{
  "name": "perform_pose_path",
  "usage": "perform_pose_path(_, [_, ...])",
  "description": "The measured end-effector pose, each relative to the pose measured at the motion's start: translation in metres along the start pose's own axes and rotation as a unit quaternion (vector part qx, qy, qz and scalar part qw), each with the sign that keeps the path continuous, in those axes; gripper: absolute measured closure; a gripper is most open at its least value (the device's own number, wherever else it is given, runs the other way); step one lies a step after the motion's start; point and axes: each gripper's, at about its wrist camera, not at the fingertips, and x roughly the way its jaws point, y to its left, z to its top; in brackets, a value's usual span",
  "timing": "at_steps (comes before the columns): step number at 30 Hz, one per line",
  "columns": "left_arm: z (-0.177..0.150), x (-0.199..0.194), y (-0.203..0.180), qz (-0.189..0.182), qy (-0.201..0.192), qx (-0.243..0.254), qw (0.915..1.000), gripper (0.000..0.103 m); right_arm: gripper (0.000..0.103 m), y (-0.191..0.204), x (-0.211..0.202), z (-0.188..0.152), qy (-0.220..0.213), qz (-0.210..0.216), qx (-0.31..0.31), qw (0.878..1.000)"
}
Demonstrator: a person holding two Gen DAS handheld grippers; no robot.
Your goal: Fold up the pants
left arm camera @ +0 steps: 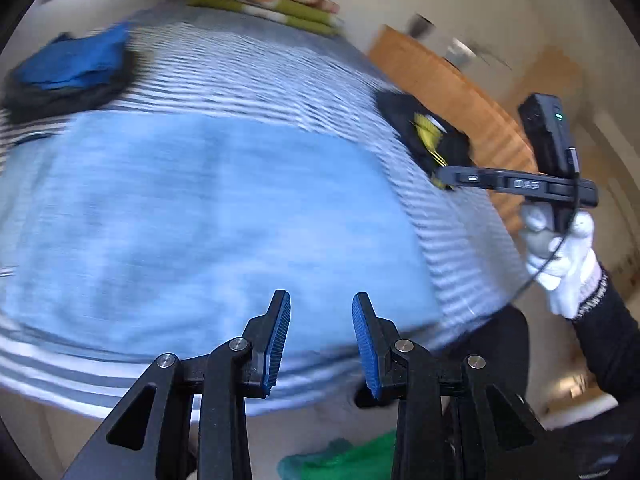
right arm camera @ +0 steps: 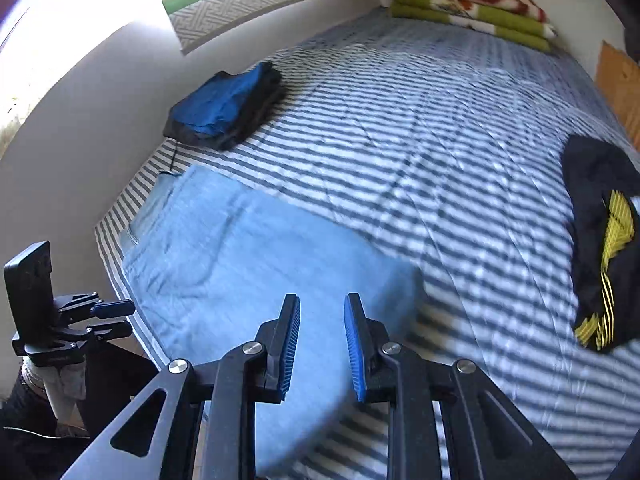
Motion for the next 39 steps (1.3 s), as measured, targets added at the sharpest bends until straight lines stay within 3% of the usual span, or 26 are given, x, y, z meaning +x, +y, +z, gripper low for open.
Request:
perform_pose_path(4, [-0.027,0.046,-0.050,-0.048,0.070,0.038,0.9957,0.068,0.082,-0.009,0.004,-0.071,0.029,0.017,0.026,0.999])
perform_pose_path(9, [-0.034,0.088,-0.068,-0.014,0.094,0.047,0.9944,0.069,0.082,0.008,0.010,-0.113,0.034,0.039,0.029,0.998])
perform_pose_path(15, [-0.005,0.096,-0.066,-0.007,0.052,0.060,0.9969,0.073,0.077,0.026,0.013,-0.117,0.020,0.035,0.012,0.999])
perform_pose_path(17, [0.006,0.086,-0.062,0.020,0.033,0.070,0.9968,0.073,0.076,0.035,0.009,-0.119,0.016,0.023,-0.009,1.000])
perform_pose_path(25, [0.030,0.083,-0.053,0.012,0.050,0.082,0.9953,0.073,0.066,0.068,0.015,-0.122,0.006,-0.016,-0.053,0.998])
perform_pose_path(31, [0.039,0.069,-0.050,-0.002,0.047,0.081,0.9956,0.074,0.063,0.086,0.036,-0.109,-0.021,-0.072,-0.038,0.996])
perform_pose_path(33, [0.036,0.057,-0.046,-0.006,0.043,0.082,0.9957,0.074,0.064,0.083,0.038,-0.107,-0.031,-0.121,-0.021,0.992])
perform_pose_path(34, [0.032,0.051,-0.044,-0.008,0.040,0.083,0.9957,0.074,0.065,0.076,0.037,-0.107,-0.025,-0.118,-0.002,0.993])
perform_pose_path(35, [0.027,0.045,-0.041,-0.010,0.040,0.083,0.9957,0.074,0.076,0.069,0.035,-0.108,-0.022,-0.105,0.019,0.994])
perform_pose_path(37, [0.012,0.037,-0.037,-0.013,0.038,0.078,0.9961,0.074,0.086,0.054,0.028,-0.112,-0.016,-0.087,0.057,0.994])
perform_pose_path(39, [-0.008,0.038,-0.038,-0.012,0.040,0.077,0.9961,0.074,0.088,0.048,0.023,-0.116,-0.018,-0.068,0.079,0.994])
